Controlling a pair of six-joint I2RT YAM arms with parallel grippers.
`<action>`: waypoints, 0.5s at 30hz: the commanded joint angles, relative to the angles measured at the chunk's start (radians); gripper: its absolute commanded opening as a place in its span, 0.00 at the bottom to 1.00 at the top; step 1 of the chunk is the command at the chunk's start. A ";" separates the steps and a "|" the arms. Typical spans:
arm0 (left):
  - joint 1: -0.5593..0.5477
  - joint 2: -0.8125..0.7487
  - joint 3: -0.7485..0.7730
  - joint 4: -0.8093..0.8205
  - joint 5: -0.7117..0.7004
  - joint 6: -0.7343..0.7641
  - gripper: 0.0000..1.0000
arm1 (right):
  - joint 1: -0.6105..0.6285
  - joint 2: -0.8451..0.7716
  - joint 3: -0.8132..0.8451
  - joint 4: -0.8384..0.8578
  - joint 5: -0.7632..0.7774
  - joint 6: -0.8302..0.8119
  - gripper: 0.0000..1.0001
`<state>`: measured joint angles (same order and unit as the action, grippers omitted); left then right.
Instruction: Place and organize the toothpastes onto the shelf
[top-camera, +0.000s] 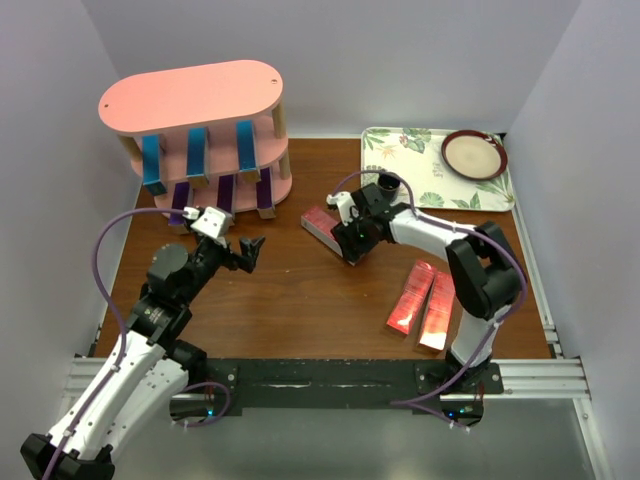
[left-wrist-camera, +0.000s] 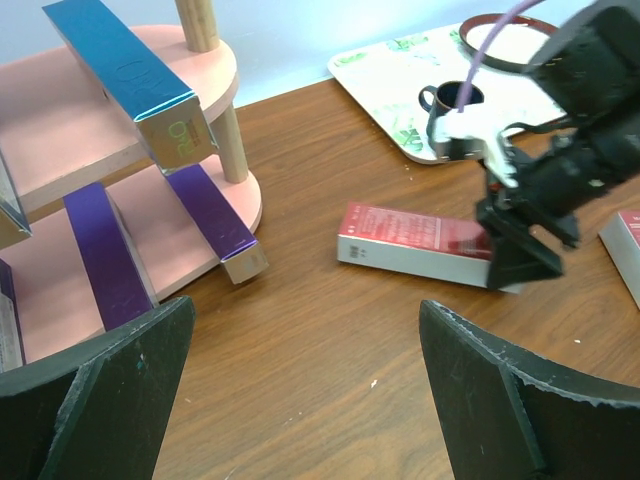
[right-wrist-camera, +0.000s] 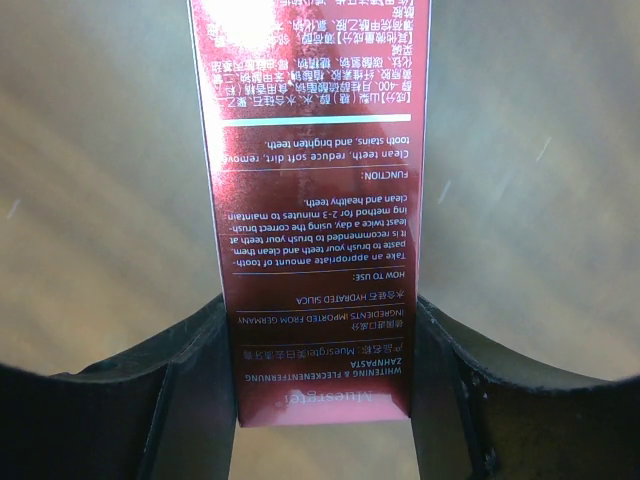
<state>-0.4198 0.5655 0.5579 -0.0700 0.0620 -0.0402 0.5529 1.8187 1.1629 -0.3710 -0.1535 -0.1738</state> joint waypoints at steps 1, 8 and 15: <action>0.007 -0.001 -0.006 0.026 0.032 0.023 1.00 | -0.005 -0.151 -0.093 0.061 -0.080 0.098 0.34; 0.007 0.025 -0.004 0.020 0.068 0.011 1.00 | -0.002 -0.390 -0.206 0.037 -0.123 0.146 0.34; 0.007 0.076 0.066 -0.017 0.116 -0.145 1.00 | 0.105 -0.556 -0.244 0.011 0.016 0.114 0.33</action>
<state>-0.4191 0.6258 0.5583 -0.0734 0.1272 -0.0628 0.5770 1.3117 0.9230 -0.3931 -0.2111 -0.0490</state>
